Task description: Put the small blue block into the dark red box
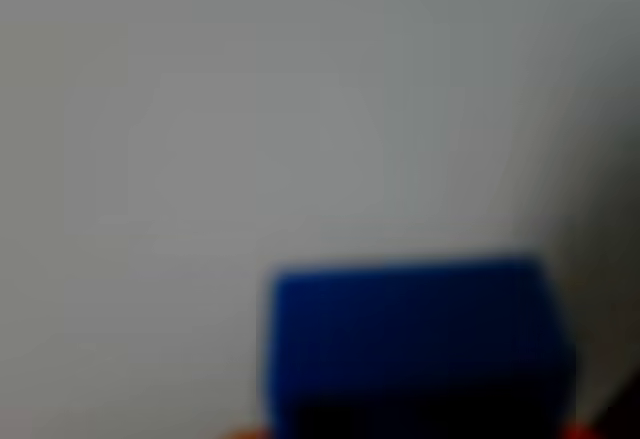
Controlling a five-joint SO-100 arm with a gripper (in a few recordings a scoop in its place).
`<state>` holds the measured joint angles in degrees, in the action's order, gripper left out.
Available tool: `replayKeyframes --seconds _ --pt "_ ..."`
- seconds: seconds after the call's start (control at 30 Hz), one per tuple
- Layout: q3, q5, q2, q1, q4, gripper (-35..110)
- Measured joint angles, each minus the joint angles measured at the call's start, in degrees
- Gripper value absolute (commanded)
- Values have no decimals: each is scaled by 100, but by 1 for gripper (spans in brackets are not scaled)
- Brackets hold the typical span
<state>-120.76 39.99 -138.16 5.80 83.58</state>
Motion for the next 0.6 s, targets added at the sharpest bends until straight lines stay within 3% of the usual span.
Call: replayKeyframes --seconds 0.1,0.23,0.43,0.6 --pt "-369 -967 -686 1195 -466 0" --pt "-519 -1679 -281 2180 -1327 0" --pt "-387 -2171 1248 2944 -2698 0" --pt "554 -2426 3138 3428 -3217 3"
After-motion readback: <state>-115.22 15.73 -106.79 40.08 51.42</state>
